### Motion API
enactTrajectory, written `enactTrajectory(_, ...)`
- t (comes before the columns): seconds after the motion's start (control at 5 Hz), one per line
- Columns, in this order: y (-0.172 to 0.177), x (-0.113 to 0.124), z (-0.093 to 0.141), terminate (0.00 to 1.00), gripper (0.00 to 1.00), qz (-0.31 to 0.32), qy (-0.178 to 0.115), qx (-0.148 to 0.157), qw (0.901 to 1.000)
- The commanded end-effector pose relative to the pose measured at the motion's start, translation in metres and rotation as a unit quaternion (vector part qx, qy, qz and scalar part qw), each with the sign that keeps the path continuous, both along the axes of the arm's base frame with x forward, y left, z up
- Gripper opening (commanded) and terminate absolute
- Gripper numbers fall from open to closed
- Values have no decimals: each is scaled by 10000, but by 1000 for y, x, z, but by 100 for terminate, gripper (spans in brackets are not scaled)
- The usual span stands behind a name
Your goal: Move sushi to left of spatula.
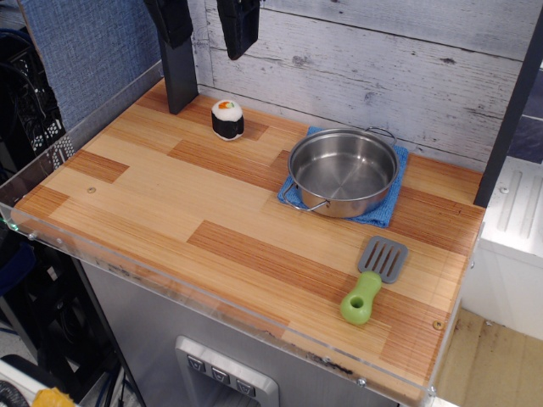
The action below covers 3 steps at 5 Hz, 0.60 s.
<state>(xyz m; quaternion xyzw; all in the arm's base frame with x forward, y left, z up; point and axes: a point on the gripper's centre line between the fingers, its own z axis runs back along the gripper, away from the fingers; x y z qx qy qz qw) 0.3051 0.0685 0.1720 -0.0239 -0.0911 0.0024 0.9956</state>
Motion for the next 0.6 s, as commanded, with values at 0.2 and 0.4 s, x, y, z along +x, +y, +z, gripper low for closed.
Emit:
enactTrajectory(0.2, 8, 17, 1, 0, 100, 102, 6, -99, 9999)
enactTrajectory(0.4, 20, 42, -2, 0, 100, 196, -38, -115, 9997)
